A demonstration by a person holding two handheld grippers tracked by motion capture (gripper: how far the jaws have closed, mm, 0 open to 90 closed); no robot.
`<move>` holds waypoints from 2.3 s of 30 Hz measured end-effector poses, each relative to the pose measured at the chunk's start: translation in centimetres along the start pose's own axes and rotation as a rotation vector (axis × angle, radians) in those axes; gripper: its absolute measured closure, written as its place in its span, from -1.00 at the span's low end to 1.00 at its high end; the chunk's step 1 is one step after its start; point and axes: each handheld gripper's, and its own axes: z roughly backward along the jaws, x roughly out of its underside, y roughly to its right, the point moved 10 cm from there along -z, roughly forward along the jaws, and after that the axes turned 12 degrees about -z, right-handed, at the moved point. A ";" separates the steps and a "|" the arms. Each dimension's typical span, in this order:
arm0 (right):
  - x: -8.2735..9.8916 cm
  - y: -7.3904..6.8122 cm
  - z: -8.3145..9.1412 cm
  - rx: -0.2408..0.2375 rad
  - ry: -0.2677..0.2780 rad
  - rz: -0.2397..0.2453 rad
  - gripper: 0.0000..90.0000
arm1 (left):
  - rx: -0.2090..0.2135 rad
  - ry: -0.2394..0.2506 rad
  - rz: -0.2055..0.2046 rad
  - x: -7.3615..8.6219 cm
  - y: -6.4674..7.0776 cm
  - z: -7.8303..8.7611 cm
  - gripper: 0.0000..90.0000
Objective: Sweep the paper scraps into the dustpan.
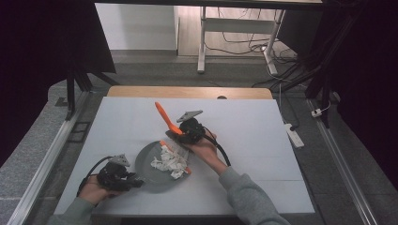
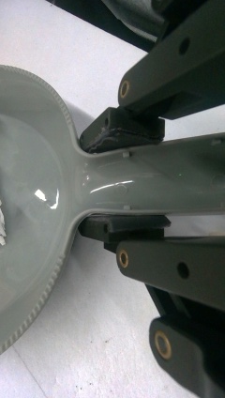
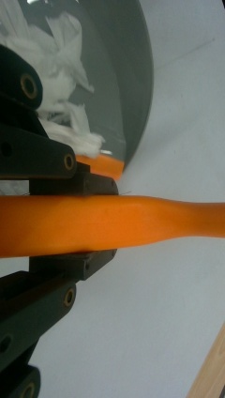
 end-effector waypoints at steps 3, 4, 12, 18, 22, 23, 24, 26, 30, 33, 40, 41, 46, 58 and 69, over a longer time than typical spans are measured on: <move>0.2 -0.9 0.1 -0.025 0.006 0.004 0.55 | 0.000 0.000 0.001 0.0 0.0 0.0 0.37; 0.2 -1.3 0.1 -0.039 0.009 0.002 0.55 | 0.000 0.000 0.001 0.0 0.0 0.0 0.37; 0.5 -3.3 0.6 -0.118 0.030 -0.001 0.55 | -0.003 0.000 0.002 0.0 0.0 0.0 0.37; -0.3 -3.0 2.2 -0.137 0.105 -0.031 0.55 | -0.007 -0.001 0.003 0.0 0.0 0.1 0.37; -1.3 -1.3 3.5 -0.104 0.173 -0.061 0.55 | -0.009 0.000 0.005 0.0 -0.1 0.1 0.37; -1.5 -0.7 3.8 -0.088 0.181 -0.067 0.55 | -0.009 0.001 0.005 0.0 -0.1 0.1 0.37; -1.6 -0.2 4.0 -0.073 0.188 -0.069 0.55 | -0.009 0.001 0.005 0.0 -0.1 0.1 0.37; -1.7 0.7 4.2 -0.037 0.196 -0.060 0.55 | -0.008 0.001 0.005 0.0 -0.1 0.1 0.37; -1.9 2.5 3.6 0.024 0.182 -0.062 0.55 | -0.009 0.002 0.007 0.0 -0.1 0.1 0.37; -2.3 3.7 2.6 0.063 0.145 -0.060 0.55 | -0.008 0.004 0.008 -0.1 -0.1 0.1 0.37; -3.0 5.0 0.1 0.114 0.063 -0.041 0.55 | -0.008 0.006 0.010 0.0 -0.2 0.1 0.37; -2.9 5.0 -0.2 0.118 0.049 -0.029 0.55 | -0.007 0.006 0.011 0.0 -0.2 0.1 0.37; -2.3 4.1 -1.4 0.099 0.007 -0.019 0.55 | -0.007 0.006 0.010 0.0 -0.2 0.1 0.37; -0.3 -1.5 -1.5 0.017 -0.060 0.077 0.55 | -0.011 0.008 0.014 -0.1 -0.2 0.0 0.37; 0.6 -7.0 0.8 -0.183 -0.009 0.064 0.55 | -0.014 0.008 0.012 -0.1 -0.2 0.0 0.37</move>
